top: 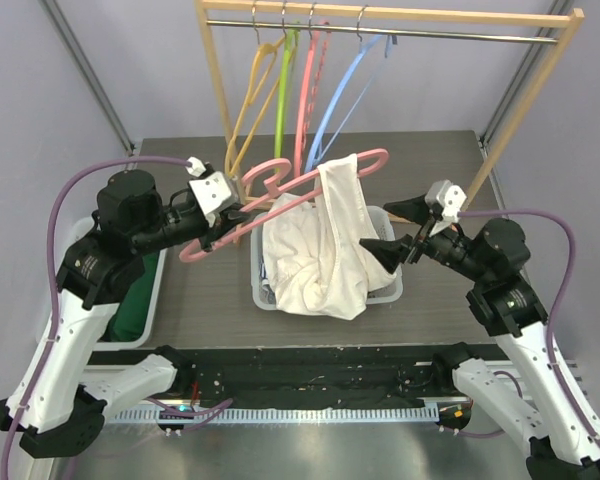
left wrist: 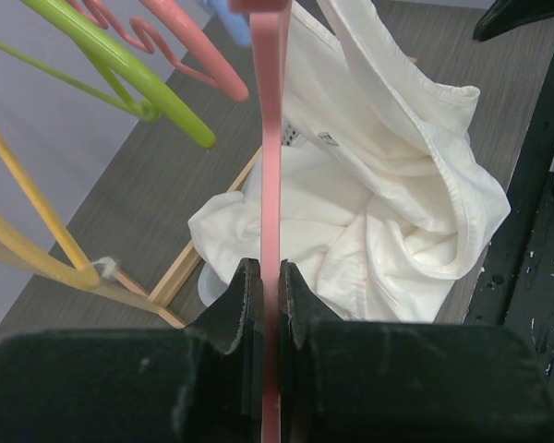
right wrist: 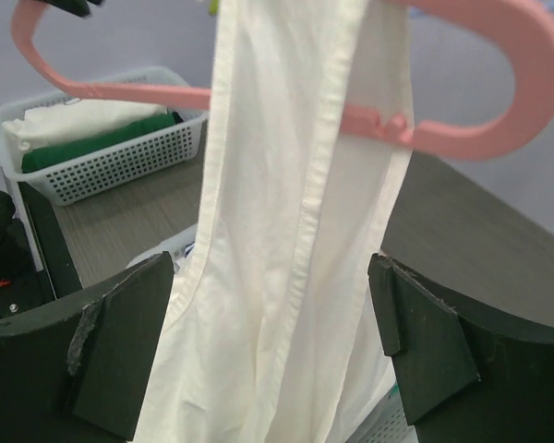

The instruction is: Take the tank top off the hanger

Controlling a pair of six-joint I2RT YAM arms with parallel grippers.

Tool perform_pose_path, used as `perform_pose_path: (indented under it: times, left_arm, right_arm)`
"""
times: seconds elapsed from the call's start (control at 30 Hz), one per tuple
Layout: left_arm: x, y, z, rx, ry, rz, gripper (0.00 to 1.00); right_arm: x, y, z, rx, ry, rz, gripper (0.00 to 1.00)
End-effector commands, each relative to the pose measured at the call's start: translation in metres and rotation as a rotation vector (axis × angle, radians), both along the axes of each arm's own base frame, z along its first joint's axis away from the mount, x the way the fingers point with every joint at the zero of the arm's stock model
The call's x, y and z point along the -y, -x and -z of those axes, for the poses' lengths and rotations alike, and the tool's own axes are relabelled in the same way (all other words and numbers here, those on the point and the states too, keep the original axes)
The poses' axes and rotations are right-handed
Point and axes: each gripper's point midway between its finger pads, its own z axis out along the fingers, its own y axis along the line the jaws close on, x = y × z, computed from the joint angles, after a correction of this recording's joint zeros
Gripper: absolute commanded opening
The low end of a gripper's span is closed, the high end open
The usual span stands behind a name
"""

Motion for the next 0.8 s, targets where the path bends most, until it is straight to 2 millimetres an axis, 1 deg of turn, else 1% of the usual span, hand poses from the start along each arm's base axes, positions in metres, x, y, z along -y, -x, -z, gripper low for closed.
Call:
perform_pose_path:
  times: [0.0, 0.03, 0.1, 0.13, 0.17, 0.2, 0.27, 0.3, 0.37, 0.4, 0.47, 0.5, 0.57, 0.6, 0.67, 0.7, 0.73, 0.77]
  left_arm:
    - [0.006, 0.001, -0.043, 0.092, 0.099, 0.028, 0.00]
    - [0.007, 0.002, -0.044, 0.091, 0.101, 0.033, 0.00]
    - [0.005, 0.002, -0.045, 0.090, 0.105, 0.030, 0.00]
    - [0.005, 0.002, -0.044, 0.086, 0.105, 0.031, 0.00]
    - [0.005, 0.004, -0.044, 0.087, 0.108, 0.033, 0.00]
    - [0.005, 0.005, -0.044, 0.081, 0.112, 0.038, 0.00]
    - [0.004, 0.005, -0.042, 0.077, 0.112, 0.036, 0.00]
    - [0.004, 0.005, -0.042, 0.075, 0.112, 0.037, 0.00]
    - [0.004, 0.006, -0.040, 0.075, 0.107, 0.039, 0.00]
    - [0.004, 0.004, -0.040, 0.076, 0.104, 0.035, 0.00]
    - [0.004, 0.004, -0.039, 0.077, 0.102, 0.037, 0.00]
    - [0.005, 0.004, -0.039, 0.080, 0.102, 0.039, 0.00]
    - [0.004, 0.005, -0.039, 0.085, 0.101, 0.039, 0.00]
    - [0.004, 0.004, -0.039, 0.087, 0.099, 0.034, 0.00]
    - [0.001, 0.001, -0.039, 0.098, 0.093, 0.018, 0.00]
    - [0.001, 0.001, -0.040, 0.101, 0.093, 0.013, 0.00]
    - [0.000, 0.000, -0.041, 0.110, 0.091, 0.007, 0.00]
    - [-0.002, -0.003, -0.043, 0.120, 0.088, -0.009, 0.00]
  right_arm:
    - [-0.001, -0.020, -0.015, 0.022, -0.063, 0.052, 0.95]
    - [-0.003, -0.027, -0.016, 0.021, -0.060, 0.059, 0.94]
    - [-0.005, -0.034, -0.018, 0.025, -0.060, 0.063, 0.93]
    - [-0.006, -0.036, -0.026, 0.052, -0.074, 0.061, 0.93]
    - [-0.009, -0.042, -0.025, 0.044, -0.072, 0.055, 0.92]
    - [-0.011, -0.043, -0.029, 0.064, -0.082, 0.043, 0.91]
    - [-0.016, -0.048, -0.027, 0.050, -0.093, 0.027, 0.88]
    - [-0.018, -0.049, -0.029, 0.055, -0.101, 0.016, 0.83]
    - [-0.022, -0.047, -0.032, 0.047, -0.109, -0.012, 0.77]
    - [-0.026, -0.048, -0.031, 0.043, -0.108, -0.028, 0.68]
    - [-0.030, -0.045, -0.033, 0.036, -0.113, -0.055, 0.58]
    - [-0.031, -0.044, -0.034, 0.038, -0.118, -0.064, 0.46]
    - [-0.033, -0.040, -0.038, 0.033, -0.126, -0.083, 0.33]
    - [-0.033, -0.040, -0.039, 0.033, -0.128, -0.083, 0.24]
    - [-0.033, -0.036, -0.044, 0.036, -0.129, -0.090, 0.22]
    - [-0.032, -0.036, -0.045, 0.039, -0.127, -0.088, 0.17]
    - [-0.031, -0.033, -0.054, 0.054, -0.130, -0.088, 0.14]
    - [-0.029, -0.033, -0.054, 0.046, -0.124, -0.076, 0.10]
